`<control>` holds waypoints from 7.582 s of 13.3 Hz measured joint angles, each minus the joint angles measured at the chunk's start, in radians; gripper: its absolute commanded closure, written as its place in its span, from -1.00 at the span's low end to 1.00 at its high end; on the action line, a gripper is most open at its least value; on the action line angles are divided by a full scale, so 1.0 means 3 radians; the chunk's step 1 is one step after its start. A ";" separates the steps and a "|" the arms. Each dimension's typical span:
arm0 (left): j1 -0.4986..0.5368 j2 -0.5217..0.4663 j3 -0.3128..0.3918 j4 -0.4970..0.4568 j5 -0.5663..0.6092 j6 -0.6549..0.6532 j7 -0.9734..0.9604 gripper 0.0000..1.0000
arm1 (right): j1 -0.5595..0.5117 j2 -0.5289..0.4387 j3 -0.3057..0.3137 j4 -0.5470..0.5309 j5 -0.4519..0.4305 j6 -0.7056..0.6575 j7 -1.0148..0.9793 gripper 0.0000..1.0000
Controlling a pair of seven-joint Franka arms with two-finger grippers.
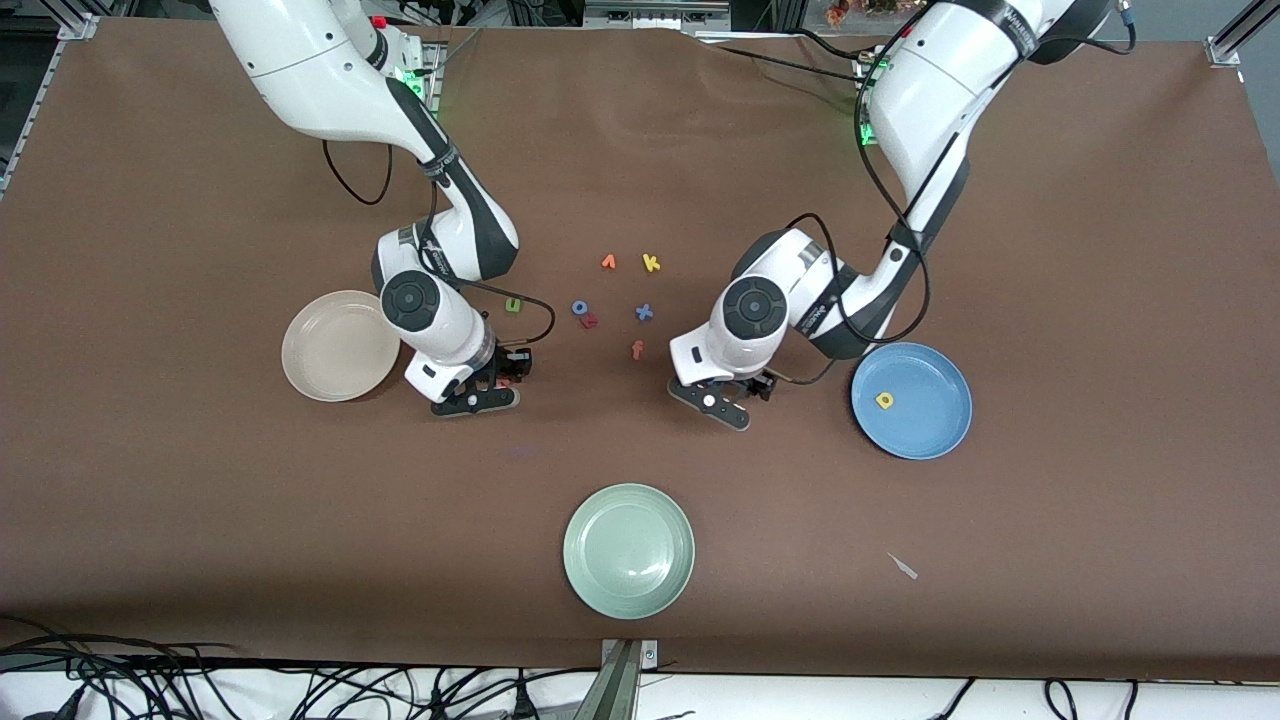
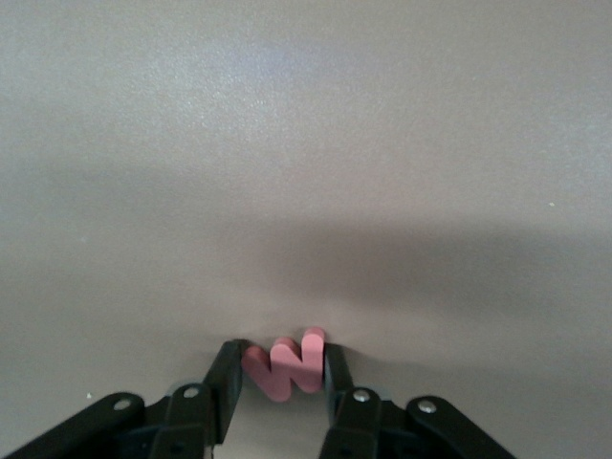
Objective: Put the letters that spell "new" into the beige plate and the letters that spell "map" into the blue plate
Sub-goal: 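Grasp the blue letter with the left gripper while the right gripper carries the w, then release the pink w on the white plate while the left gripper carries the blue letter, then release the blue letter on the blue plate while the right gripper grasps the orange e, then grasp the teal d with the left gripper while the right gripper carries the e, then release the orange e on the white plate while the left gripper drops the d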
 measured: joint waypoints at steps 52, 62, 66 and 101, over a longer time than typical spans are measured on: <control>0.1343 -0.0610 -0.0641 -0.0579 0.0337 -0.0749 -0.0434 -1.00 | -0.0004 -0.0887 -0.0078 -0.1578 0.0039 0.0530 0.0843 -0.55; 0.0716 -0.0135 -0.0692 -0.0528 0.0335 0.0448 -0.3835 -1.00 | -0.0004 -0.0846 -0.0079 -0.1575 0.0038 0.0588 0.0842 0.07; 0.0699 0.0004 -0.0689 -0.0529 0.0335 0.0526 -0.4070 -0.85 | -0.0003 -0.0848 -0.0072 -0.1571 0.0038 0.0598 0.0842 0.25; 0.1745 -0.0365 -0.0594 -0.0630 0.0550 -0.0998 -0.1060 -1.00 | -0.0005 -0.0940 -0.0504 -0.0891 0.0037 -0.0668 0.0074 -1.00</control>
